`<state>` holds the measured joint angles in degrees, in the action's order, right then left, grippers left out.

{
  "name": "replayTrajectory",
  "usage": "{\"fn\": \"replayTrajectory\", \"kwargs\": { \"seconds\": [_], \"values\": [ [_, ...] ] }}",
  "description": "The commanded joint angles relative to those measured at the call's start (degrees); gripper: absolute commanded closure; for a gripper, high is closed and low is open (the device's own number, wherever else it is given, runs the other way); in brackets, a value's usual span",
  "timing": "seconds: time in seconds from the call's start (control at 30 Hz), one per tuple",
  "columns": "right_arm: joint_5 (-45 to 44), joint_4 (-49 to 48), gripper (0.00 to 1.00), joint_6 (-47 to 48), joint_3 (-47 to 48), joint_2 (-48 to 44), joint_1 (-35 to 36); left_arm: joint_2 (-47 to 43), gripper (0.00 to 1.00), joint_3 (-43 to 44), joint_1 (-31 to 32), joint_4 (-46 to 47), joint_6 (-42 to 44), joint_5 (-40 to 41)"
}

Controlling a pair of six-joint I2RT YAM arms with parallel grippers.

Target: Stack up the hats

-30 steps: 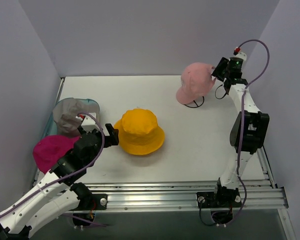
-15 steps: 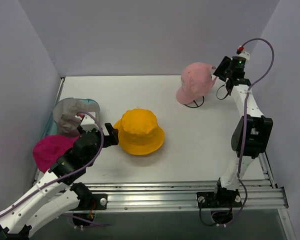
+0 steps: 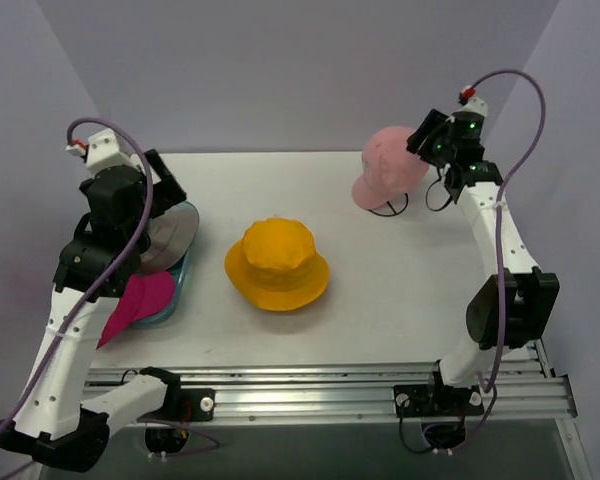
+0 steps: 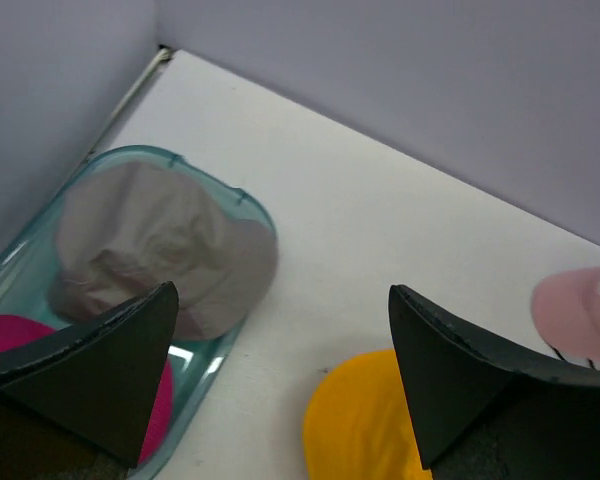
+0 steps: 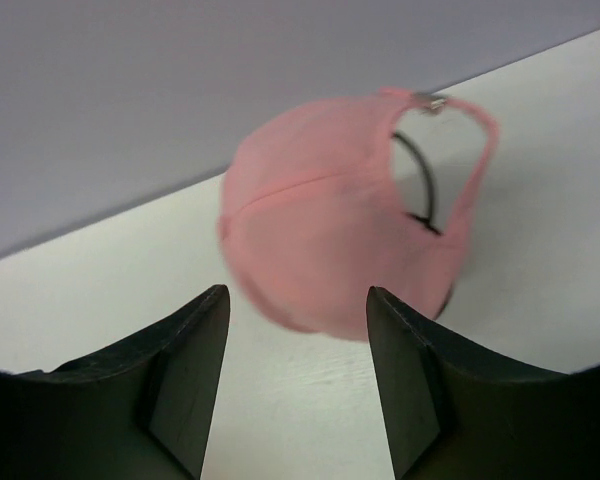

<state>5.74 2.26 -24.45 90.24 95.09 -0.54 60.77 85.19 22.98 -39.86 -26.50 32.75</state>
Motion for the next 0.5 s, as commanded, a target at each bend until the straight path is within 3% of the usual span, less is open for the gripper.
{"fn": "replayTrajectory", "kwargs": {
  "seconds": [0.0,0.03,0.07,0.2,0.33,0.47],
  "values": [
    [0.15,1.08,0.47,1.06,-2.25,-7.79,7.38,2.24,0.05,-0.01,-16.18,-6.99,-0.13,-13.90],
    [-0.28,1.08,0.47,1.33,-3.39,-9.38,9.39,2.85,0.04,-1.76,-19.87,-7.08,-0.30,-15.77],
    [-0.03,0.47,0.47,1.07,-6.62,-10.87,10.11,4.43,0.02,-2.56,-27.56,-7.34,-0.22,-17.44],
    [1.03,-5.74,0.46,-0.59,-14.44,-20.00,16.08,6.99,0.00,-6.60,-41.31,-8.57,0.05,-23.16],
    [0.51,-7.88,0.47,-1.92,-16.23,-21.26,24.33,5.24,0.00,-10.83,-46.53,-6.64,0.92,-25.89],
    [-3.46,-11.37,0.47,-2.27,-21.66,-22.92,35.40,4.62,0.00,-13.90,-46.97,-7.34,0.57,-21.26]
  ]
}}
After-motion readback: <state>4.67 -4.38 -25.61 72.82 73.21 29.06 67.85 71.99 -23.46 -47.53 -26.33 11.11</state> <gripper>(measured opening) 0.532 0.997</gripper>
